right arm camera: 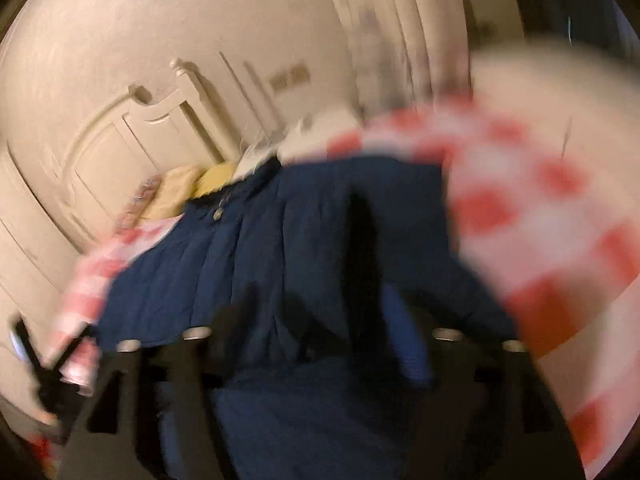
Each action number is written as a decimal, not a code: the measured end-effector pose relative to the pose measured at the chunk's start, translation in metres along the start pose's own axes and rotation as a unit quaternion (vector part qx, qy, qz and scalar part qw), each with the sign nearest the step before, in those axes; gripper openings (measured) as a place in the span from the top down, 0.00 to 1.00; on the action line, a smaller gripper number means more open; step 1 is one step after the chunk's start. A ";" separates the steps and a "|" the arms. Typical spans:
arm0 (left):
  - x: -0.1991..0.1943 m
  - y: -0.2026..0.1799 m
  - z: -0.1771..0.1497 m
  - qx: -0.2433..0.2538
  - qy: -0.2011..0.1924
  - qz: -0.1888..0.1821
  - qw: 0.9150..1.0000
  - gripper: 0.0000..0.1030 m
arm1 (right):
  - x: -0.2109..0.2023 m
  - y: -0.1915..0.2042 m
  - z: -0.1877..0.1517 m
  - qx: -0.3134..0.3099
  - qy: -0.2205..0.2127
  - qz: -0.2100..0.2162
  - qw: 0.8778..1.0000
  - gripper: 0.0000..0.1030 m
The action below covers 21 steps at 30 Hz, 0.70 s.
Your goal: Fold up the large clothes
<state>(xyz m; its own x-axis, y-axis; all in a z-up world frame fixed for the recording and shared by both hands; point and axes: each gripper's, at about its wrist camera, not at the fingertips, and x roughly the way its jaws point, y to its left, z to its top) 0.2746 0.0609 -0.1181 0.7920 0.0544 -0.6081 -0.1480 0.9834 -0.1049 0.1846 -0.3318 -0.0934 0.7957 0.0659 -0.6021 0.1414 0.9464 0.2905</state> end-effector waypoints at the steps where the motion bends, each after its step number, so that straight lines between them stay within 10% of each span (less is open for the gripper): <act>1: 0.000 -0.002 0.000 0.004 0.000 0.000 1.000 0.02 | -0.007 0.010 0.002 -0.026 -0.015 0.003 1.000 0.07; 7: 0.001 0.000 0.000 -0.004 0.002 -0.003 1.000 0.02 | 0.008 0.100 0.003 -0.229 -0.058 -0.029 0.971 0.06; 14: -0.003 -0.002 -0.001 -0.002 -0.009 -0.001 1.000 0.02 | 0.108 0.083 -0.010 -0.223 0.073 -0.056 0.970 0.04; 21: -0.017 -0.029 0.044 0.021 -0.022 -0.034 0.999 0.02 | 0.107 0.079 -0.010 -0.209 0.083 -0.040 0.974 0.04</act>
<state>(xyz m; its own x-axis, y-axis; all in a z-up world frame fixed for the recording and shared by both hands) 0.2914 0.0388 -0.0699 0.8252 -0.0070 -0.5648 -0.0678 0.9915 -0.1113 0.2749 -0.2466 -0.1427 0.6809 0.0035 -0.7323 -0.0795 0.9944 -0.0692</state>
